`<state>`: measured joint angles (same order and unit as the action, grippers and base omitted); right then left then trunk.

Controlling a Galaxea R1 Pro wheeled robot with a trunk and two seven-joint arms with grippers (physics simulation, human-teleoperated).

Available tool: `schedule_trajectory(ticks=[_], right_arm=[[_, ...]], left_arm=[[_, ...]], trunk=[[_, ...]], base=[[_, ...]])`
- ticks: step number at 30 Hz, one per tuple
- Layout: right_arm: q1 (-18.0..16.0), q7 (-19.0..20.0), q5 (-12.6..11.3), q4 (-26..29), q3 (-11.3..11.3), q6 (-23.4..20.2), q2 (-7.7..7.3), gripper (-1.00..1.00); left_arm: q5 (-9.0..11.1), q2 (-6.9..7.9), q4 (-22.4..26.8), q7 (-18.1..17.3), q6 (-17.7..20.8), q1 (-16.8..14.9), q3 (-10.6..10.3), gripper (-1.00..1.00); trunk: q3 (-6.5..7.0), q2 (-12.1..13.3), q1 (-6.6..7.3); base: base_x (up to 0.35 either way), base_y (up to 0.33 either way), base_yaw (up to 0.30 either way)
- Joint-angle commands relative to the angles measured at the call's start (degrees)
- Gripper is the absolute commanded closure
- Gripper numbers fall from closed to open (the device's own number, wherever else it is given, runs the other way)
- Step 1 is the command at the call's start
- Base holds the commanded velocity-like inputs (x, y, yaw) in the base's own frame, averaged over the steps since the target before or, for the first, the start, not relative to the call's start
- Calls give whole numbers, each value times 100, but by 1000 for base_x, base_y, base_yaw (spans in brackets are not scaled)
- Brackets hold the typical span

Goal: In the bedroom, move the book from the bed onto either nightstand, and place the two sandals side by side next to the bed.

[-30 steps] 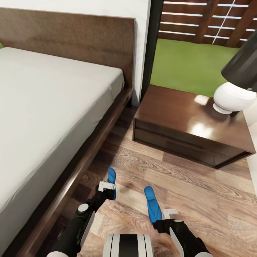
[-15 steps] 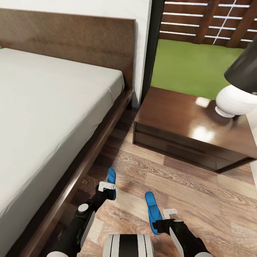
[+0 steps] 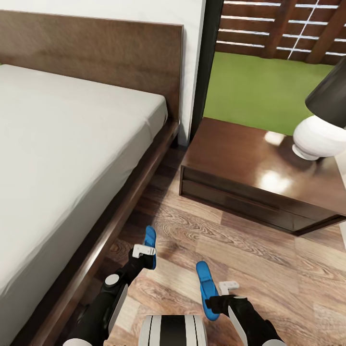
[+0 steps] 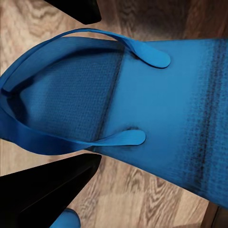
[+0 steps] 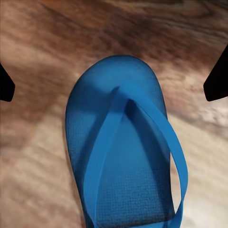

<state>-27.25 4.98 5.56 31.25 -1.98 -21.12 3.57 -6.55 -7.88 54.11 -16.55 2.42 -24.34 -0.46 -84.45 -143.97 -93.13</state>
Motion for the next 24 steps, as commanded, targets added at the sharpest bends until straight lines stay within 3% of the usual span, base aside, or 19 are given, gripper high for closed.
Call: schedule_trajectory(ticks=[1,24], right_arm=[[0,38,59,13,-21,-33,3,-100],[0,38,59,13,-21,-32,3,-100]], left_arm=[[-56,-3,12,-24,21,-1,11,100],[-56,-3,12,-24,21,-1,11,100]], trunk=[[-26,-3,-1],[-536,-34,-61]], base=[[0,0,0],[0,0,0]])
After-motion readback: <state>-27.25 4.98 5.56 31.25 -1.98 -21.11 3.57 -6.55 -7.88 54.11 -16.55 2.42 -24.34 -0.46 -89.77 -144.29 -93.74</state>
